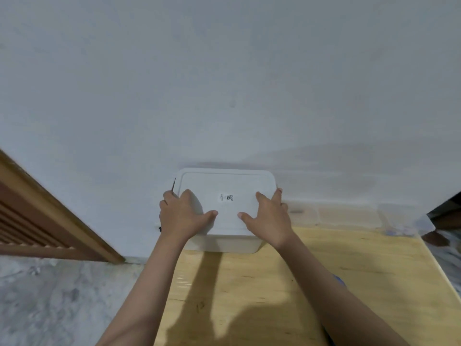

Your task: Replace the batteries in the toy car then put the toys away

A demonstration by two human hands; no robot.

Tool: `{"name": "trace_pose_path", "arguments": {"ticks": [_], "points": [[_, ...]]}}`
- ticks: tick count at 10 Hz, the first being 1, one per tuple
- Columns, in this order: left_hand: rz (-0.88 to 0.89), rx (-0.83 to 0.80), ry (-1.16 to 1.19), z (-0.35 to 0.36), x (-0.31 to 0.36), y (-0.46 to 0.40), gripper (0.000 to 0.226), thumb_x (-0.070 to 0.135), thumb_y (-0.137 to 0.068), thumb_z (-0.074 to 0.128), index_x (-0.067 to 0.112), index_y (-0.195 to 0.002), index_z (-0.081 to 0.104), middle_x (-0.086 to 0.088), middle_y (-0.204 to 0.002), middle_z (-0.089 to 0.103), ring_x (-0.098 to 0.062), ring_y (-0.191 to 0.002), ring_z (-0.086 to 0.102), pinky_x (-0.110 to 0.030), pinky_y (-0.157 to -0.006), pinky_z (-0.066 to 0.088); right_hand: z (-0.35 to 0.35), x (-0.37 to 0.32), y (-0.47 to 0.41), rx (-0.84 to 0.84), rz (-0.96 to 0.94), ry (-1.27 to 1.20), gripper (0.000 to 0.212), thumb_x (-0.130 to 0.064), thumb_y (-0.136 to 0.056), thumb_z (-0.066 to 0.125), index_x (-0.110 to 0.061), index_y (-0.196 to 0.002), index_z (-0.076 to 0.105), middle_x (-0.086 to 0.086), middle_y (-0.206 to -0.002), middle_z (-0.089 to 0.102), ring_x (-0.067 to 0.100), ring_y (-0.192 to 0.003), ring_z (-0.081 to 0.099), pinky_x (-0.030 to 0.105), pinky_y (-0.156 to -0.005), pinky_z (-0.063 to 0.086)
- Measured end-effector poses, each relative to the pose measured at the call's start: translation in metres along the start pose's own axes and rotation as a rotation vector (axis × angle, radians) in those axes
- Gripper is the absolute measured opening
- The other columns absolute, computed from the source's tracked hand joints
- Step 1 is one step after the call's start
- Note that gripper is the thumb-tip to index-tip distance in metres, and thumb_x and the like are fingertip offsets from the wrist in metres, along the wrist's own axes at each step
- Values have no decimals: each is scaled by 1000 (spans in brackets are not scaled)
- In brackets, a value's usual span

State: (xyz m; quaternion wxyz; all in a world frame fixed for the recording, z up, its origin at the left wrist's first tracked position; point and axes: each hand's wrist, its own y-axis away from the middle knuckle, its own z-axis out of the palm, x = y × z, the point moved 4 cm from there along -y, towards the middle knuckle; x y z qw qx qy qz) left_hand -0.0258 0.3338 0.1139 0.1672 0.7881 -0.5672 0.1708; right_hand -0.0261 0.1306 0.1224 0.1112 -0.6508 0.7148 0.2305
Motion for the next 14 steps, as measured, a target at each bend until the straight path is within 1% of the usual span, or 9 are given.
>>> {"name": "trace_pose_path", "arguments": {"ticks": [4,6,7,8,9,10,12,13,14], "points": [[12,-70,26,6,-25,-22,78,61,-67,71,17,-126,46,-14,-136,29,-32,-129,30,-41,-100,36,26,-10,-18,-85,35,37,59,-50,-83,60,-15,-126,40,25,-154,-4,48,-128,28,42,-101,34],[84,-39,24,18,-32,-26,86,69,-67,64,20,-133,38,-14,-139,24,-32,-130,24,-44,-97,38,38,-3,-15,21,8,52,69,-53,-84,56,-14,-137,35,29,-153,2,45,-127,31,43,-103,33],[125,50,-64,26,-37,-21,93,80,-67,44,20,-139,34,-19,-145,22,-36,-131,28,-47,-97,40,50,-2,-9,224,-74,105,67,-53,-81,50,-8,-131,50,39,-141,31,47,-111,50,47,-92,43],[146,108,-139,29,-34,-20,96,78,-68,28,17,-143,29,-24,-152,17,-39,-134,29,-47,-94,42,54,-2,-9,263,-85,129,63,-50,-78,49,-5,-121,59,37,-132,45,46,-104,55,46,-83,50],[162,81,-152,33,-34,-23,95,75,-72,29,16,-146,22,-22,-156,5,-36,-141,17,-50,-100,38,56,-1,-14,298,-108,198,64,-51,-79,45,-7,-123,57,34,-135,44,47,-112,51,47,-84,50],[155,55,-172,35,-34,-24,93,74,-76,32,16,-148,16,-20,-157,-2,-35,-144,8,-53,-107,27,56,-3,-13,268,-93,254,69,-54,-82,37,-10,-134,45,31,-145,32,49,-128,37,49,-96,43],[117,-56,-139,32,-32,-23,93,72,-81,37,17,-150,7,-19,-156,-14,-33,-145,-8,-55,-114,7,55,0,-13,111,-97,144,73,-58,-89,35,-14,-145,22,23,-156,2,43,-142,0,51,-115,15],[48,-124,200,12,-35,-28,102,65,-81,53,18,-151,-5,-15,-155,-21,-32,-145,-13,-52,-115,0,35,3,-13,54,-76,-130,75,-56,-90,44,-12,-146,22,19,-157,-2,31,-145,-10,46,-117,1],[-222,53,690,-19,-64,-15,93,51,-88,57,21,-151,-4,-5,-159,-12,-25,-146,5,-42,-117,13,-27,21,3,310,8,-451,63,-42,-90,55,-9,-141,37,12,-155,22,22,-145,14,37,-116,15]]}}
